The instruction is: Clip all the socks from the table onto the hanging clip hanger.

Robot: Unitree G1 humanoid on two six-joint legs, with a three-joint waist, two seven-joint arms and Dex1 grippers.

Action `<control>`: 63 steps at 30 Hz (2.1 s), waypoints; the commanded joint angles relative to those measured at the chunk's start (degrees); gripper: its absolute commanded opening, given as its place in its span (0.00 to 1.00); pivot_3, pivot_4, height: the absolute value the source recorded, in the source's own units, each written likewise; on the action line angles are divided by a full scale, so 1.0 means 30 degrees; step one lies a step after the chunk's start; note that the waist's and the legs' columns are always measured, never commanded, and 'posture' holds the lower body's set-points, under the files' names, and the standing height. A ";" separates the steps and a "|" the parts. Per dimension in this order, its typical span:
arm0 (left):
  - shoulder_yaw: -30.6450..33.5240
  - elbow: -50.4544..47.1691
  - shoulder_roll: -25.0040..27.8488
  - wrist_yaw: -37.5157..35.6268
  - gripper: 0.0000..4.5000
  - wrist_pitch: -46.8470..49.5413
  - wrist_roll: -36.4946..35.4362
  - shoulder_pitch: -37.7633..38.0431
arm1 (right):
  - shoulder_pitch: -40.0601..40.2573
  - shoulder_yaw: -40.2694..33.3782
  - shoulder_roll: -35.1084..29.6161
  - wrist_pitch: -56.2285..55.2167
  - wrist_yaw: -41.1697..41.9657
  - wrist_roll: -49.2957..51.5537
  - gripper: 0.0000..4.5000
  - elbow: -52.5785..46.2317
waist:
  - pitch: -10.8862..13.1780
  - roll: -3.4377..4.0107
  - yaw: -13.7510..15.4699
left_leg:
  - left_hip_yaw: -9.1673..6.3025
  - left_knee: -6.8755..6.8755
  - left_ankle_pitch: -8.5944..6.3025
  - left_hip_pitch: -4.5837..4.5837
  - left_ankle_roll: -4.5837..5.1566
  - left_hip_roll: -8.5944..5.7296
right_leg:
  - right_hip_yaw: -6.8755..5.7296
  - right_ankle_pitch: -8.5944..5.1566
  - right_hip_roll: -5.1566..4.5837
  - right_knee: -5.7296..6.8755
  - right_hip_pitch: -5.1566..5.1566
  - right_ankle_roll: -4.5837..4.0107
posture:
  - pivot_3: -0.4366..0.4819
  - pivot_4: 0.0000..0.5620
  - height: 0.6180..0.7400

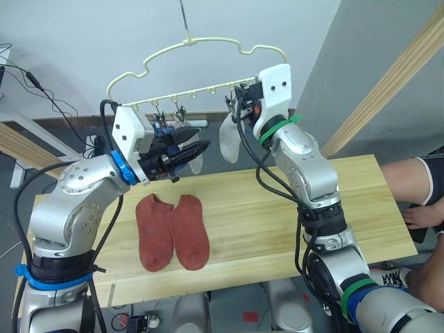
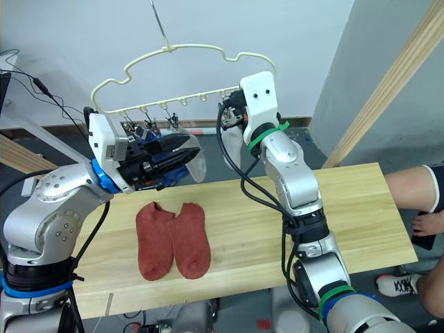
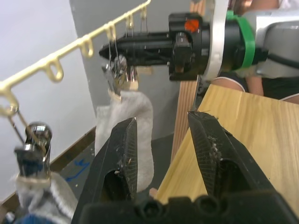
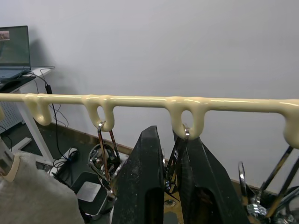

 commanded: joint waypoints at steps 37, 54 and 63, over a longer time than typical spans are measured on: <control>-0.3552 0.4160 -0.7522 0.9436 0.68 -0.1636 0.9683 0.8356 | -0.0346 -0.0154 0.0023 0.0227 0.0649 0.0708 0.02 -0.0696 | 0.0003 0.0006 0.0015 | 0.0021 0.0001 -0.0047 0.0013 0.0087 0.0006 | 0.0026 0.0025 0.0001 0.0009 -0.0001 -0.0015 | 0.34 0.68 1.00; -0.4872 0.5226 -0.6056 0.5842 0.00 -0.7724 1.0968 0.5802 | -0.0298 -0.0272 0.0012 0.0429 0.0415 0.0604 0.02 -0.1017 | 0.0010 0.0018 0.0040 | 0.0016 0.0001 -0.0045 0.0009 0.0085 0.0006 | 0.0022 0.0028 0.0001 0.0004 -0.0002 -0.0018 | 0.32 0.68 1.00; -0.7233 0.7549 -0.8415 0.4129 0.00 -1.1341 1.1788 -0.0104 | -0.0423 -0.0379 -0.0003 0.0560 0.0412 0.0672 0.02 -0.1059 | 0.0012 0.0020 -0.0078 | 0.0030 0.0000 -0.0008 -0.0006 0.0014 0.0004 | 0.0016 0.0028 -0.0001 -0.0022 -0.0001 -0.0017 | 0.31 0.67 1.00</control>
